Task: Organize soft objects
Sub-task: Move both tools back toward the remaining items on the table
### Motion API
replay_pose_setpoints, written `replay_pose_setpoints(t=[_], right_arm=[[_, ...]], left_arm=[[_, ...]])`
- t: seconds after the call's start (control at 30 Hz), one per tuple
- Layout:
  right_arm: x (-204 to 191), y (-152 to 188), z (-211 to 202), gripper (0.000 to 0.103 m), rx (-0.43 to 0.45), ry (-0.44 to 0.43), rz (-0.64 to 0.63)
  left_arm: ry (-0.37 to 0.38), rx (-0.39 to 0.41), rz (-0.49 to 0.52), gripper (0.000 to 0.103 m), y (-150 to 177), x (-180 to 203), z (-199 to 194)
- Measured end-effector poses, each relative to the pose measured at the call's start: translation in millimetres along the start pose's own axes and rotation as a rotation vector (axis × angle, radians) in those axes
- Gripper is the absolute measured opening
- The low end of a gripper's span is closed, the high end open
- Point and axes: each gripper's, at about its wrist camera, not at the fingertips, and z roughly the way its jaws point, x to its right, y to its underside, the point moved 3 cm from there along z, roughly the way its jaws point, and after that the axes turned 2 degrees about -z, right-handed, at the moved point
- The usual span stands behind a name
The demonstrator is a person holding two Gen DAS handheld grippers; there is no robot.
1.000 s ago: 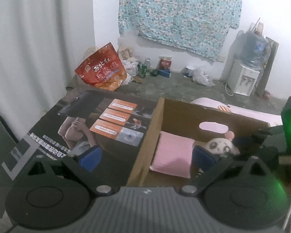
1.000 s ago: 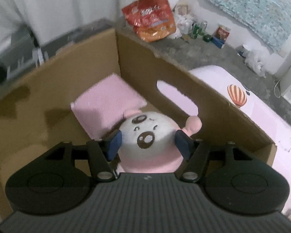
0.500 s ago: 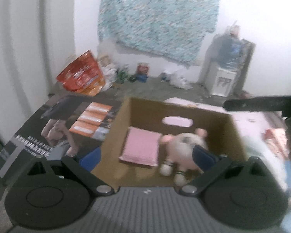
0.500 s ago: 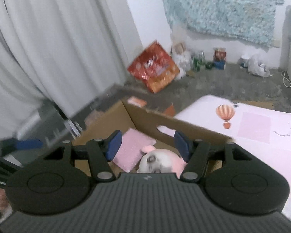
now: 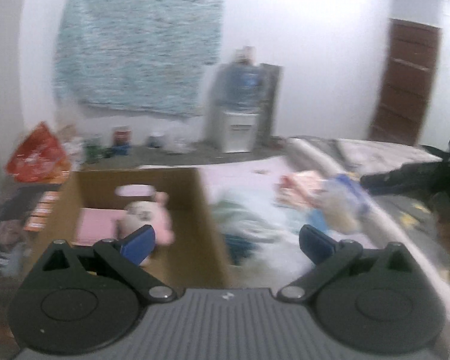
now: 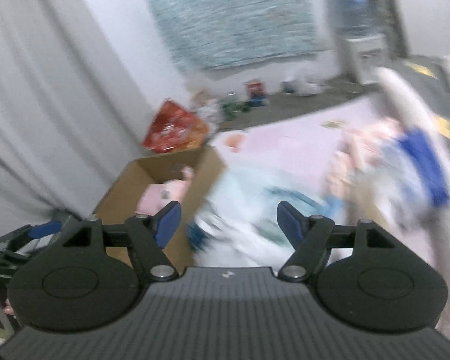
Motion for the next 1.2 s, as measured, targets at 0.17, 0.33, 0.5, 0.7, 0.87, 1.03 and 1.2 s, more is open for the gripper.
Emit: replay_pose_setpoints(t=[0.17, 0.33, 0.5, 0.7, 0.87, 1.03, 1.2], right_arm=[[34.3, 66.0, -40.9, 0.071, 0.031, 0.098, 0.084], [62.1, 120.5, -50.9, 0.071, 0.058, 0.126, 0.192], [74.2, 135.4, -43.1, 0.071, 0.083, 0.077, 0.272], [71.4, 118.0, -22.1, 0.071, 0.111, 0.06, 0.25], [79.7, 120.8, -20.6, 0.07, 0.14, 0.052, 0.268], [96.1, 124.8, -10.5, 0.06, 0.135, 0.053, 0.308], [94.4, 105.2, 7.1, 0.06, 0.157, 0.04, 0.236]], left_arm=[[0.119, -0.035, 0.047, 0.103, 16.8, 57.5, 6.6], [0.174, -0.062, 0.151, 0.103, 32.3, 105.5, 17.7], [0.183, -0.106, 0.24, 0.103, 32.7, 136.0, 42.6], [0.133, -0.167, 0.237, 0.103, 20.5, 143.5, 89.2], [0.125, -0.207, 0.239, 0.101, 22.2, 148.5, 116.1], [0.132, -0.228, 0.233, 0.099, 13.7, 156.5, 138.0], [0.136, -0.24, 0.189, 0.095, -5.1, 161.9, 162.2]])
